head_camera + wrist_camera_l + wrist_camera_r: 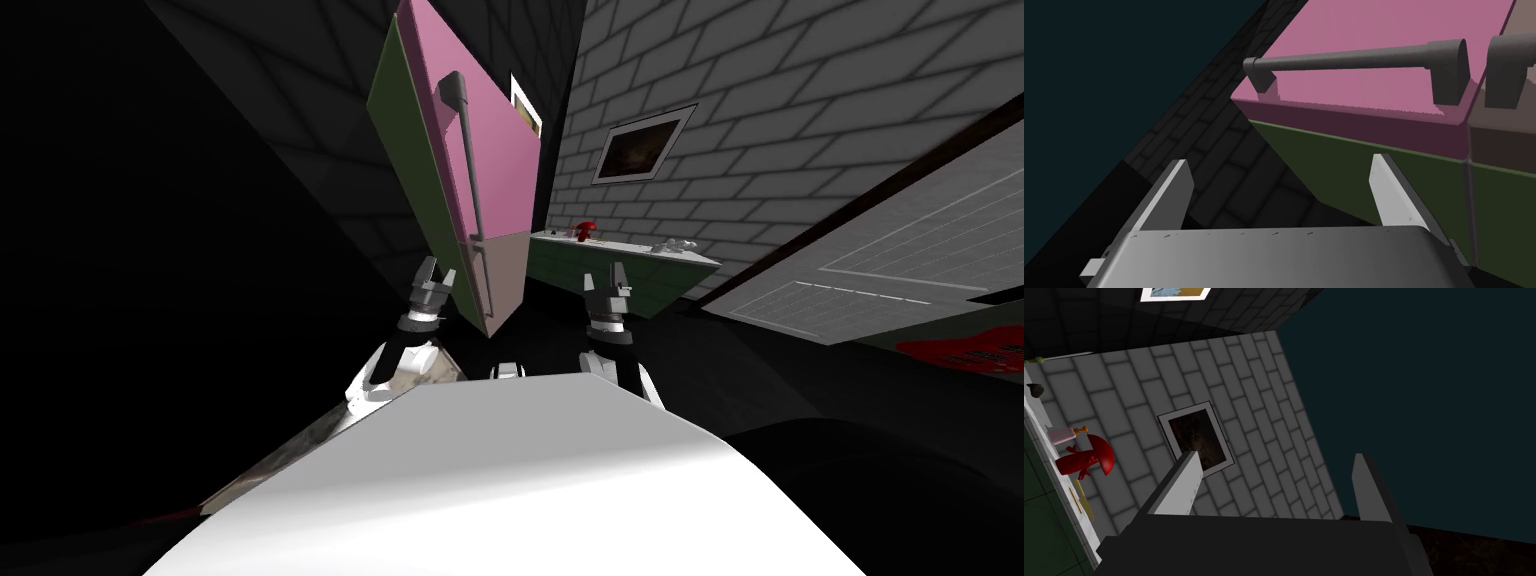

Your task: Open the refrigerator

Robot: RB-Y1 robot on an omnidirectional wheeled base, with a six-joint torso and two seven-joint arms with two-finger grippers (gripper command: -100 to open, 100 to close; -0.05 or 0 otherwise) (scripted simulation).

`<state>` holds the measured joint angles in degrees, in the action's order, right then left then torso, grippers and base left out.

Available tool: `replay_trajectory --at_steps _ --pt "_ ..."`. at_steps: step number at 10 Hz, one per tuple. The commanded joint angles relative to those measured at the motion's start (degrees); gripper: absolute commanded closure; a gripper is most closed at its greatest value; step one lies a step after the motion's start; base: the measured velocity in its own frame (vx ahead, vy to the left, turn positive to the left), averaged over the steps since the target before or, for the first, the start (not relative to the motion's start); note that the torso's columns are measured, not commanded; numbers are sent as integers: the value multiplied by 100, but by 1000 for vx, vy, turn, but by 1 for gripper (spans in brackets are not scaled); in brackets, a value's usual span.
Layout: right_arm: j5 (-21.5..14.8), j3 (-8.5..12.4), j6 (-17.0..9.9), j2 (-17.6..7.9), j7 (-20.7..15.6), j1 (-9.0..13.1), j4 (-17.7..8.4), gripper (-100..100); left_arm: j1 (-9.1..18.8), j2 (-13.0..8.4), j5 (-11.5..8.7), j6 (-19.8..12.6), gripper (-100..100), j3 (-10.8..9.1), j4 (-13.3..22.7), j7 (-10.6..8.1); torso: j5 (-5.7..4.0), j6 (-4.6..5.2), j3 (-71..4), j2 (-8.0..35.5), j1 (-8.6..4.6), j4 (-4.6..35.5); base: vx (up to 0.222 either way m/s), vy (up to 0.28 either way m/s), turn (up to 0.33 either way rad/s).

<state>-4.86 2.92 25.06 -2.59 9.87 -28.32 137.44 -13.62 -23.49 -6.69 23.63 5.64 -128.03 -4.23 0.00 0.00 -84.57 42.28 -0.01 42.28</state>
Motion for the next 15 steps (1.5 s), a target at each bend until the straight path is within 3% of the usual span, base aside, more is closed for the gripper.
replay_trajectory --at_steps 1,6,7,9,10,15 --pt "0 0 0 0 0 0 0 0 417 -411 -143 -311 -100 196 276 -135 1 0 0 0 3 0 39 -21 -60" --pt "0 0 0 0 0 0 0 0 1191 -1296 -433 -927 -100 549 815 -402 0 0 0 0 0 0 35 -28 -65" --pt "0 0 0 0 0 0 0 0 1191 -1352 -433 -927 -100 549 815 -402 0 0 0 1 -1 0 23 -23 -15" --pt "0 0 0 0 0 0 0 0 1512 -1717 -551 -1185 -100 694 1064 -511 2 1 3 5 5 2 24 -20 -53" --pt "0 0 0 0 0 0 0 0 1512 -1767 -551 -1185 -100 694 1064 -511 0 1 0 0 1 0 23 -15 -28" --pt "0 0 0 0 0 0 0 0 2166 -2557 -787 -1714 -100 984 1604 -731 0 0 1 1 1 0 27 -20 -47"
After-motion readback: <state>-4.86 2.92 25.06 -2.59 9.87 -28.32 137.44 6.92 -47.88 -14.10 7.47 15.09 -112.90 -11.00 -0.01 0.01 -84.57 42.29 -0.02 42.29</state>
